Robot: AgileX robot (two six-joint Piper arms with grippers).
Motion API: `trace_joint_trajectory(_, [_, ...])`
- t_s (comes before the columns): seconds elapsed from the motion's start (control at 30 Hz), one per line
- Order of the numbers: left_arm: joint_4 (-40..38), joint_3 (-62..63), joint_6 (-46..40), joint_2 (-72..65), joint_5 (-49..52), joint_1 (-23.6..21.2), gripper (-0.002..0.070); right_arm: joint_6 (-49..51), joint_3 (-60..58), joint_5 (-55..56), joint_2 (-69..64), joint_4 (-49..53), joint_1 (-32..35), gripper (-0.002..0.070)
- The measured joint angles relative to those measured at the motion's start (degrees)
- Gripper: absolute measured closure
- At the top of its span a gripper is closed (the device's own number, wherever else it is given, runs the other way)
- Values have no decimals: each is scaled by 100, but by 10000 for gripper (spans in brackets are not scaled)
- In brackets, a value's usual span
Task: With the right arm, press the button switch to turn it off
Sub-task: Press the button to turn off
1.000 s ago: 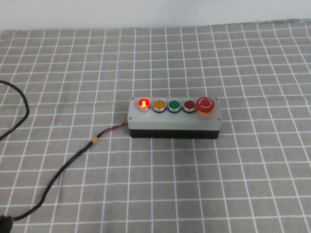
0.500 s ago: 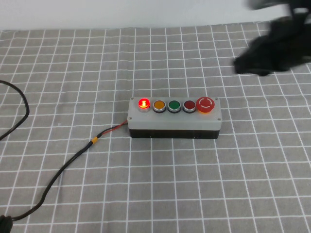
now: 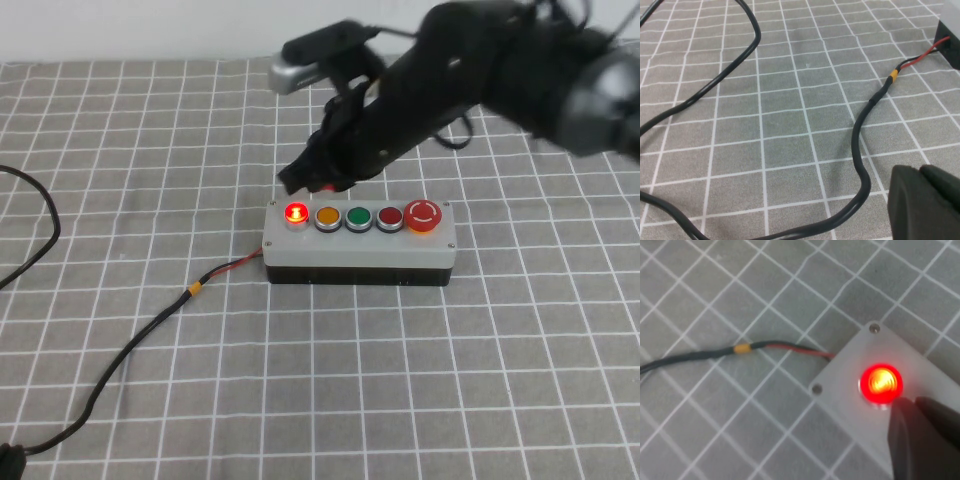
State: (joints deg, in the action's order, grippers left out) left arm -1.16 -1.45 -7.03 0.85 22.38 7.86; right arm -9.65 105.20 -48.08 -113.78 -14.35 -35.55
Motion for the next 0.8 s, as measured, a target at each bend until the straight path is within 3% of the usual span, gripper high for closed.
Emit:
trace_joint_trajectory(0.27, [0, 0, 0, 0, 0, 0, 678, 143, 715, 0, -781, 84, 0, 692])
trace_joint_trajectory(0.8, [0, 0, 0, 0, 0, 0, 678, 155, 872, 24, -1227, 112, 0, 692])
